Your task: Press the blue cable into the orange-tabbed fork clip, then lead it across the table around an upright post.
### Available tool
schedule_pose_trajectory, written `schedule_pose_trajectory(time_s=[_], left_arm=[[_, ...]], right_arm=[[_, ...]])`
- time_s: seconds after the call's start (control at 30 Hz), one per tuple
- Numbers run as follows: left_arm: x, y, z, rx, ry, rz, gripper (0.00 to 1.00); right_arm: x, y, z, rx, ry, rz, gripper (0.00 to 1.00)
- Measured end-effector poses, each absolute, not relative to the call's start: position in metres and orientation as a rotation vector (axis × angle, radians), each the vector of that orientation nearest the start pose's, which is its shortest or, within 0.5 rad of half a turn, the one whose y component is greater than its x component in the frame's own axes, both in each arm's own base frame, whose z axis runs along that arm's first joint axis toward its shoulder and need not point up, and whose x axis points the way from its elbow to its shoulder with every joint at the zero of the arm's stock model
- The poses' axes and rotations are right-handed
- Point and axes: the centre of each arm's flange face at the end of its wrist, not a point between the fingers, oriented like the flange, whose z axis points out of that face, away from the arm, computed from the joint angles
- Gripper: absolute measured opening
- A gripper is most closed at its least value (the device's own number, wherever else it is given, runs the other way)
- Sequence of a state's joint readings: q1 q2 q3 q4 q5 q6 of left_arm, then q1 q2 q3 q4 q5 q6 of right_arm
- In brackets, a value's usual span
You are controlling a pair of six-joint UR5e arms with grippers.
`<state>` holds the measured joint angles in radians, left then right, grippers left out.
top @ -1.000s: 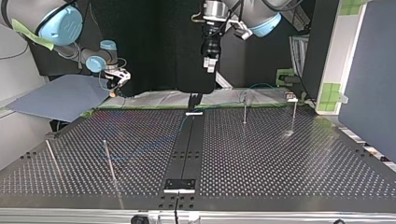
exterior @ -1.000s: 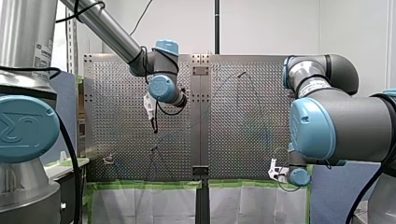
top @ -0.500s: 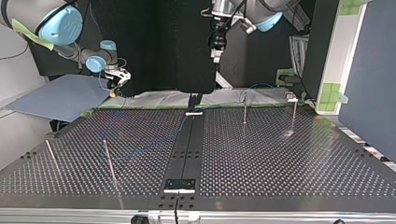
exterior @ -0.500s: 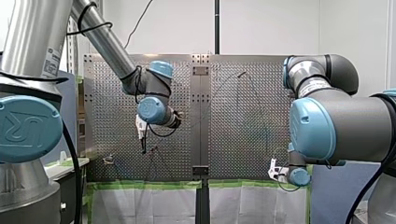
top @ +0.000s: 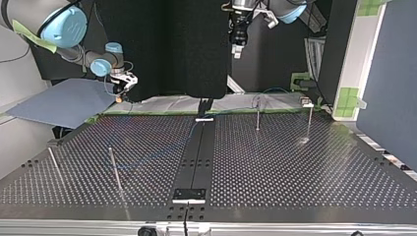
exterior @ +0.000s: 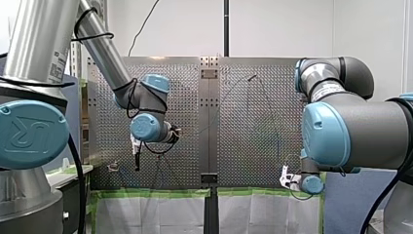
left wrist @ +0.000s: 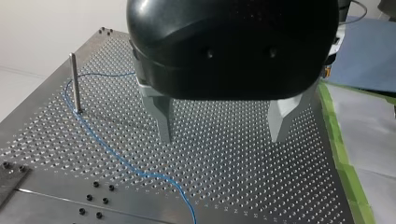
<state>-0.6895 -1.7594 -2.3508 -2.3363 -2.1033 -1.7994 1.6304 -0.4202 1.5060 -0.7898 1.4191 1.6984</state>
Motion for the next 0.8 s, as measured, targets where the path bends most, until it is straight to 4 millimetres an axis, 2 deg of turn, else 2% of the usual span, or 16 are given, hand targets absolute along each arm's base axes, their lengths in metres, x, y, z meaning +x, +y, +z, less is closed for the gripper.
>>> schedule_pose_trajectory(time_s=[0.27, 0.53, 0.8], left_arm=[[0.245, -0.296, 0.127, -0.007, 1.702, -0.202, 1.00], [0.256, -0.301, 0.111, 0.009, 1.698, -0.232, 1.00], [0.258, -0.301, 0.107, 0.016, 1.695, -0.229, 1.00]], right_arm=[[0.186, -0.626, -0.135, 1.517, -1.449, 1.295, 0.00], [0.186, -0.627, -0.134, 1.518, -1.450, 1.294, 0.00], [0.186, -0.627, -0.133, 1.517, -1.448, 1.294, 0.00]])
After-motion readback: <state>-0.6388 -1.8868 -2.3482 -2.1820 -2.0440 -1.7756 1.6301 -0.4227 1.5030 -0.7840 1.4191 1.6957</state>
